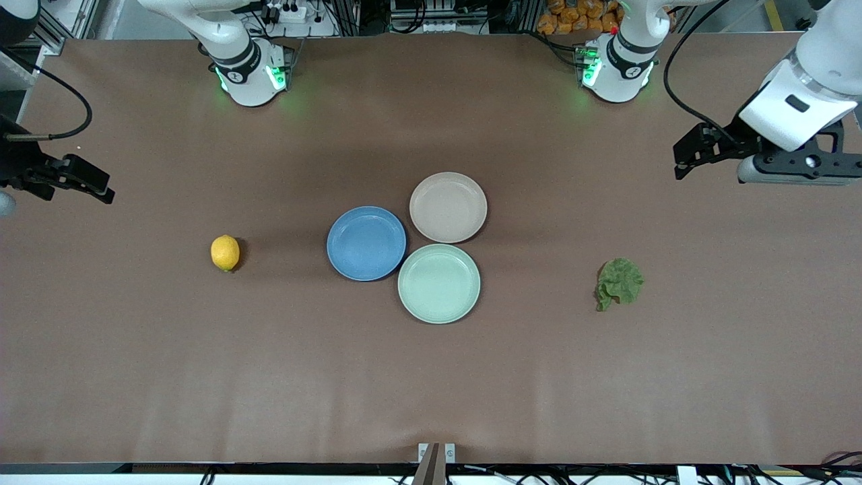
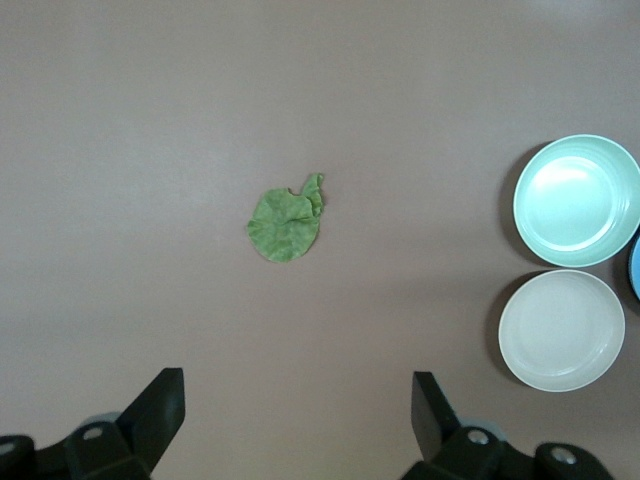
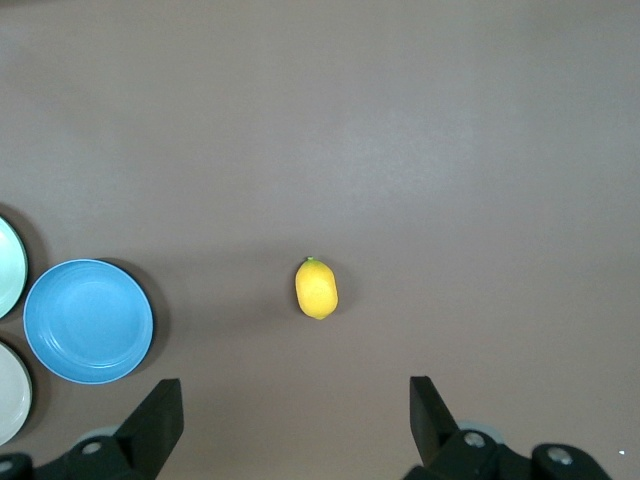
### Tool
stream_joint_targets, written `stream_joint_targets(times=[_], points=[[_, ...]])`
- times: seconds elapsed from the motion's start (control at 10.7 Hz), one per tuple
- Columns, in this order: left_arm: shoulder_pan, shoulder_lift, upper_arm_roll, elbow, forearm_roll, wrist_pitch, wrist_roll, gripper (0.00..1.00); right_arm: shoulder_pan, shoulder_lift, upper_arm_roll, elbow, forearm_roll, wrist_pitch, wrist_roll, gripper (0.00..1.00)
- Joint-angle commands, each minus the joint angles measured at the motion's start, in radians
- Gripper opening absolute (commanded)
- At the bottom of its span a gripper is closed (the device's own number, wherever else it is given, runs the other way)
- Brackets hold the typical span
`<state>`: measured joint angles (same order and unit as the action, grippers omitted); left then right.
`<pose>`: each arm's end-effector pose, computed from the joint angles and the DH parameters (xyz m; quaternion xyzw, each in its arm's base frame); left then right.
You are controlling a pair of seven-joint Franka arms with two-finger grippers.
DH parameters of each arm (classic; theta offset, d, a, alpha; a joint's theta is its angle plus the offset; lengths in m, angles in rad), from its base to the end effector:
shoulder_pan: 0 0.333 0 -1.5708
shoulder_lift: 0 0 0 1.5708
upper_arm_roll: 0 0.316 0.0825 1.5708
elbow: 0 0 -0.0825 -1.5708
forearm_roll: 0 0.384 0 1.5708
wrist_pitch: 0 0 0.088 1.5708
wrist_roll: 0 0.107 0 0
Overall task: Place lemon and lettuce in plates
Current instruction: 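Move the left gripper toward the lettuce while the right gripper reaches the lemon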
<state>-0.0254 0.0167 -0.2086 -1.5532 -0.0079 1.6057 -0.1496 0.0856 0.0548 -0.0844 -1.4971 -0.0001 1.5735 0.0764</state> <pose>0.5481 -0.1304 0.6268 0.9989 -0.0421 0.0167 0.0090 0.5723 0.0021 0.6288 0.9992 -0.0375 0.0110 0.0019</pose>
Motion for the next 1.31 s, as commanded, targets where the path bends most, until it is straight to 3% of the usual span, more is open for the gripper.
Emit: stream_joint_targets(times=[0.0,0.37,0.65,1.03,1.22], points=[[-0.022,0.078,0.001,0.035,0.016,-0.009,0.005,1.00,-0.013,-0.013,0.012,0.003,-0.003,-0.017,0.005,1.00],[-0.010,0.241,0.003,0.022,0.019,0.023,0.008,1.00,-0.009,-0.013,0.012,-0.003,0.002,-0.042,0.011,1.00],[-0.005,0.321,0.002,-0.034,0.149,0.168,0.015,1.00,-0.010,-0.016,0.012,-0.038,0.003,-0.052,0.016,1.00],[0.067,0.345,0.003,-0.253,0.152,0.506,0.135,1.00,-0.015,-0.044,0.012,-0.220,0.003,0.084,0.005,1.00],[0.073,0.409,0.005,-0.255,0.167,0.549,0.226,1.00,-0.024,-0.058,0.014,-0.331,0.003,0.196,0.003,1.00]])
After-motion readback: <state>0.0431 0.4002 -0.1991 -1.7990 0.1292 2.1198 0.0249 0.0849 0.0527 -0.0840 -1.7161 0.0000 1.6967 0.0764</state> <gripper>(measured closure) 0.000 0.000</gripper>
